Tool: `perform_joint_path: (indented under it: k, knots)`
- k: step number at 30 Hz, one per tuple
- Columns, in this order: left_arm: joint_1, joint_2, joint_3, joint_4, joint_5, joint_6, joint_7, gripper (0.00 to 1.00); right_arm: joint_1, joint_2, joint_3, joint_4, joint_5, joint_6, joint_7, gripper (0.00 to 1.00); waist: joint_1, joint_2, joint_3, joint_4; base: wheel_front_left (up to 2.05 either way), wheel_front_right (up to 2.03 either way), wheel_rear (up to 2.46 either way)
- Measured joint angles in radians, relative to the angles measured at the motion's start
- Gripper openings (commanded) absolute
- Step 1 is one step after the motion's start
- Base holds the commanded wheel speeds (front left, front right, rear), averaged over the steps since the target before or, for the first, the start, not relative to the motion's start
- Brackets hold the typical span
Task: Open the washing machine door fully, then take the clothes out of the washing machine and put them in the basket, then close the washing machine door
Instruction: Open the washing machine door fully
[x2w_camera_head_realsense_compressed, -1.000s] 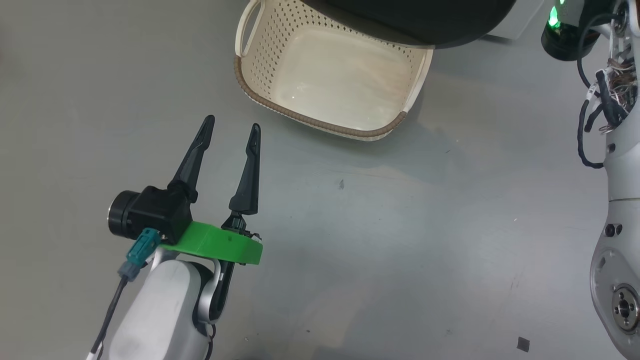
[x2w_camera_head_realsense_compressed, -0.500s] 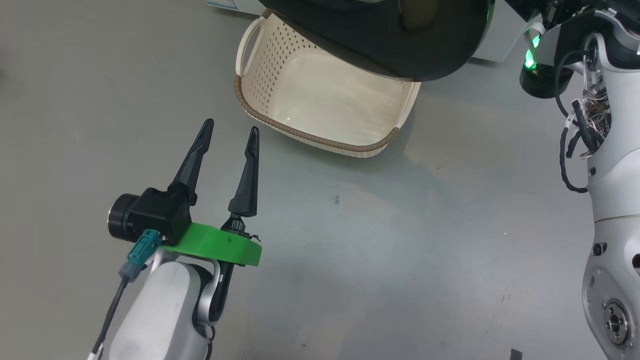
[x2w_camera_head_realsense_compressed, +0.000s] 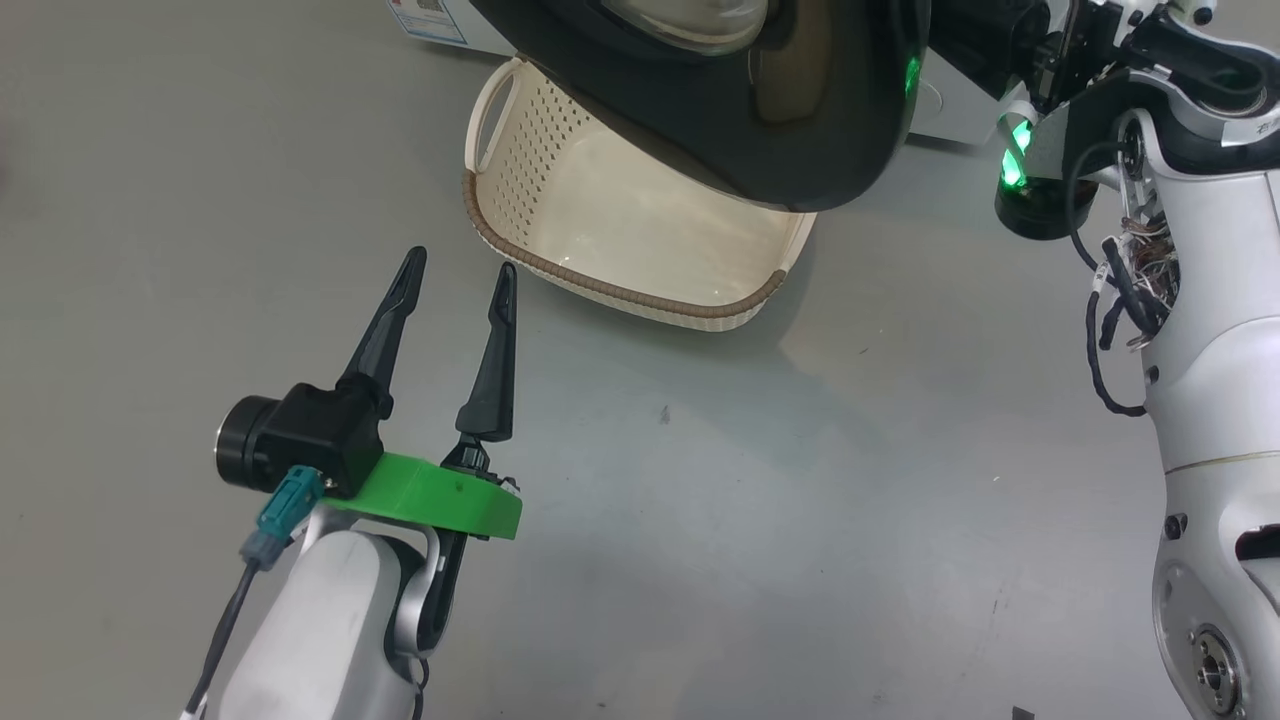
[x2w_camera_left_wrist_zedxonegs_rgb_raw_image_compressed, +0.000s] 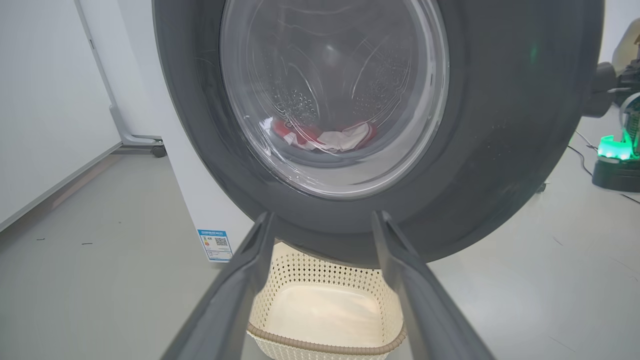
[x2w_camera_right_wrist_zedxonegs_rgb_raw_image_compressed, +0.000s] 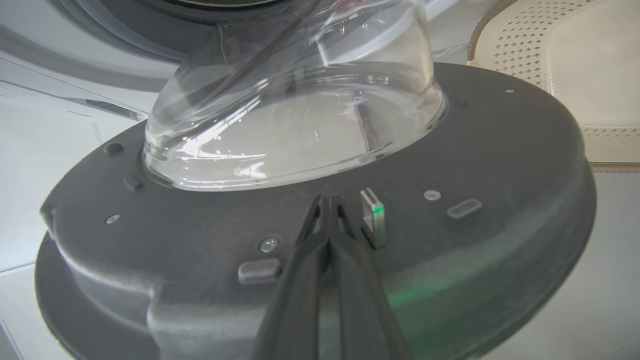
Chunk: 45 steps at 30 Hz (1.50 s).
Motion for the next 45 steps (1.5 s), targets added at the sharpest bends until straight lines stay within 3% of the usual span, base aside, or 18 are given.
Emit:
perform_joint_path:
  k: [26,45]
  knots:
    - [0.046,0.000,-0.012,0.017,0.011,-0.001,0.000,1.00,0.133,0.001,0.281,-0.079,0.276,0.000,0.055,0.00,0.0000,0.0000,-0.064,0.007,0.00,0.00,0.00]
    - [0.059,0.000,-0.017,0.016,0.015,-0.002,0.000,1.00,0.176,0.001,0.492,-0.173,0.401,0.000,-0.004,0.00,0.0000,0.0000,-0.076,0.015,0.00,0.00,0.00]
